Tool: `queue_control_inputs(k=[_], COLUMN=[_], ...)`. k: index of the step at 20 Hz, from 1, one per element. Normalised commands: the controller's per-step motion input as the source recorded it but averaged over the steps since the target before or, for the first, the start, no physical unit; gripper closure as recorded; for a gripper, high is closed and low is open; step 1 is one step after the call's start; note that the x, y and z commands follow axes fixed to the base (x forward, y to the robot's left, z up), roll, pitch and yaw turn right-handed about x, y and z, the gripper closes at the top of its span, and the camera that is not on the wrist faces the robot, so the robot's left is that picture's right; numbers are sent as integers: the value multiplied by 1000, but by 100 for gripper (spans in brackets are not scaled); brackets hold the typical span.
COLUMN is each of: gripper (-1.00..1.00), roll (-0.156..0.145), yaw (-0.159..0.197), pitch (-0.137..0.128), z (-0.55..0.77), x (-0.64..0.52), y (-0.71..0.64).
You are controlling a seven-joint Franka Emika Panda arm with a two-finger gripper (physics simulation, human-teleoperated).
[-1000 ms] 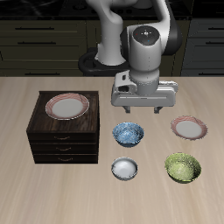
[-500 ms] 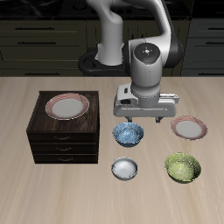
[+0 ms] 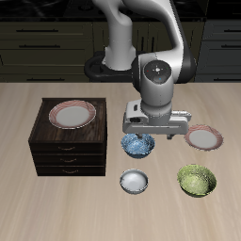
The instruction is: Stack the blue bowl on the green bowl
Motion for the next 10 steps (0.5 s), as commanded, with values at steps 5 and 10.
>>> queue_control_inputs(k=[5, 10], gripper=[-100, -100], roll=[14, 28], yaw=[-11, -27], pitch=[35, 39], z=[-241, -264], x=[-50, -11], y=[33, -3])
